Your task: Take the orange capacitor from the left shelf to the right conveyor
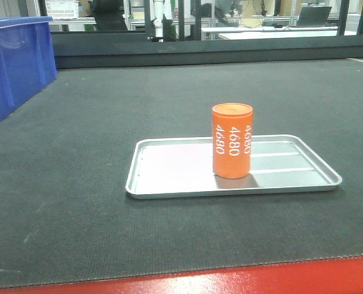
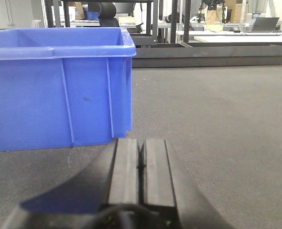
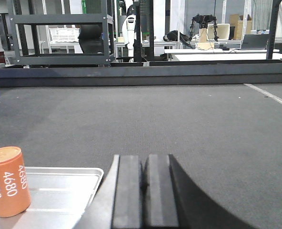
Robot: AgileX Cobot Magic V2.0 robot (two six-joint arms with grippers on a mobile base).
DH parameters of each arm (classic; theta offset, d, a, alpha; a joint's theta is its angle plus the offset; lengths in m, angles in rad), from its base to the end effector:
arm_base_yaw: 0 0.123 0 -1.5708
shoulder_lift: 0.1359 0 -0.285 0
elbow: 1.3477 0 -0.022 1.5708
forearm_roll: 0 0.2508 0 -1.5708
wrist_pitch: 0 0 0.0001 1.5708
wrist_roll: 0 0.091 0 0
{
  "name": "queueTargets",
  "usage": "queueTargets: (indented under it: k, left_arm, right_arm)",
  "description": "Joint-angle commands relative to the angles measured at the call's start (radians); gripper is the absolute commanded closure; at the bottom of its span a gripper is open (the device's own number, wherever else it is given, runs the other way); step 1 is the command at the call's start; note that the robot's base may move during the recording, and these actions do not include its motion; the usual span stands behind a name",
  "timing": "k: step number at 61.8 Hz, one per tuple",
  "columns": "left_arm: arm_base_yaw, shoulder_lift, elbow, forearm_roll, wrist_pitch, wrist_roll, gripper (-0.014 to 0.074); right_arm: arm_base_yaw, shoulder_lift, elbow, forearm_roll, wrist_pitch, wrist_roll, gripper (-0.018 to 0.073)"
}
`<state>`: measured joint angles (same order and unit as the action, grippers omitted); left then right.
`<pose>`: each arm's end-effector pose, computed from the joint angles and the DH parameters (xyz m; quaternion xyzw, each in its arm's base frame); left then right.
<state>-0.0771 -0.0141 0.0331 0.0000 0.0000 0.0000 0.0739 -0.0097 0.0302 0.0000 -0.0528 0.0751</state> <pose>0.0565 -0.0044 0.2028 0.0263 0.6821 -0.0282 0.7303 0.0563 0.0042 0.2083 0.0004 0.6636 0.0557 0.7460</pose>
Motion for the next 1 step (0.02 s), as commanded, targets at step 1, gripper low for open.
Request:
queueTargets:
  k: [1]
  left_arm:
    - [-0.002, 0.010, -0.008, -0.005, -0.090, 0.000, 0.0701]
  right_arm:
    - [-0.004, -0.021, 0.003, -0.006, -0.094, -0.005, 0.0512]
